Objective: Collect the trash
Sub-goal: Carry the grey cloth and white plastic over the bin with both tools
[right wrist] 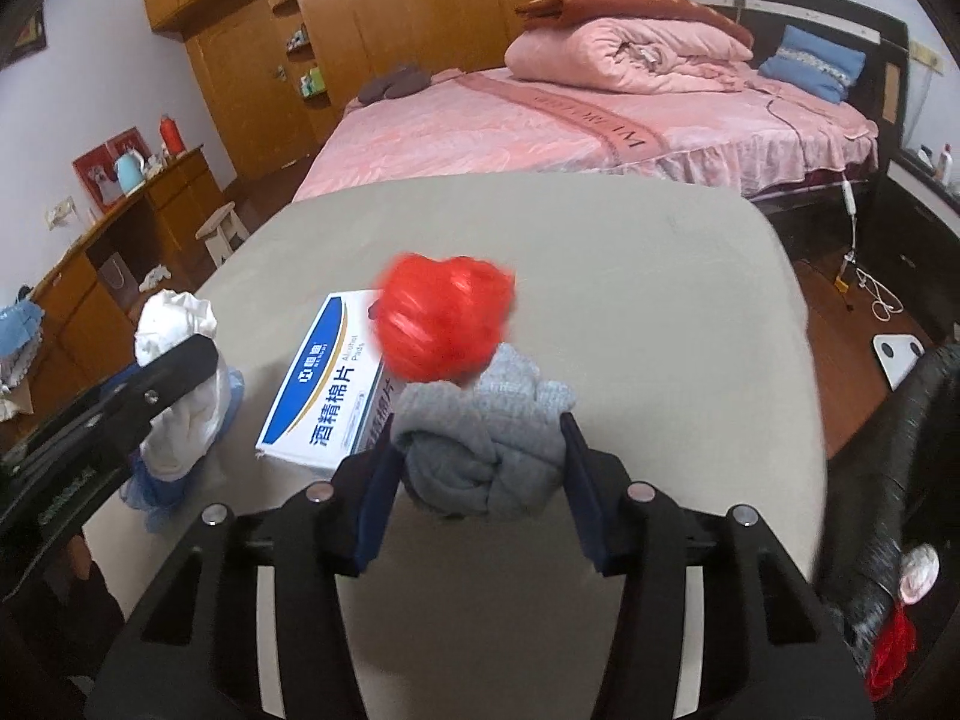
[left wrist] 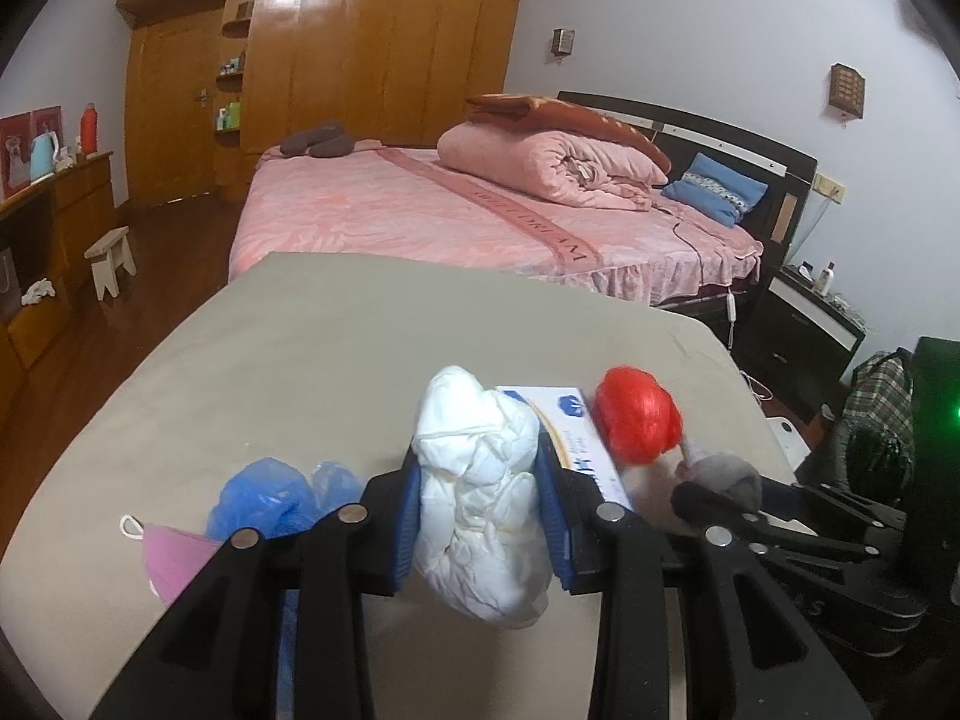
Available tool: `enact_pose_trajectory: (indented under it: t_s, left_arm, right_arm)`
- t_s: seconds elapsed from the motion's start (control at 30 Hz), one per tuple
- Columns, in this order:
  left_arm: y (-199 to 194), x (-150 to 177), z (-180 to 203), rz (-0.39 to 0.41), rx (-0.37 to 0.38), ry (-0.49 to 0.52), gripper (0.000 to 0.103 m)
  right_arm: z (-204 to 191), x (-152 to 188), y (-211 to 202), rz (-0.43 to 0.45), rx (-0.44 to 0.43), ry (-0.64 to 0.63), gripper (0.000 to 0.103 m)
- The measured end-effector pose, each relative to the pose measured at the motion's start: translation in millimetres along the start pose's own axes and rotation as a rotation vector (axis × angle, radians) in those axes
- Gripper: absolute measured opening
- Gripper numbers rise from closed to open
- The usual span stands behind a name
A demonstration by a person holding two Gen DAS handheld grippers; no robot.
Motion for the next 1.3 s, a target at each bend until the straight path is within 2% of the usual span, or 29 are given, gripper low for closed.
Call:
enact_pose_trajectory:
  t_s: [0.4, 0.8, 1.3]
  left_arm:
    - [-32.8, 0.7, 40.9, 0.011, 0.051, 0.03, 0.035]
    - [-64.7, 0.8, 94.8, 0.018, 0.132, 0.083, 0.035]
    - [-101.5, -4.6, 160.8, 0.052, 0.227, 0.159, 0.035]
  right_arm:
    - [24.0, -0.6, -69.2, 0.078, 0.027, 0.002, 0.049]
    - [46.1, 8.6, -135.5, 0.127, 0.056, -0.01, 0.049]
    - [106.4, 16.1, -219.0, 0.222, 0.165, 0.048, 0.05]
Point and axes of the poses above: each gripper's, at about its wrist camera, not at the fingertips, and y roughly the way its jaws point, z to its right, x to its underside, the point moved 2 cm from there along y, roughly the way its jaws point, and after that the axes turned 5 degrees about z, right-handed, at the moved point
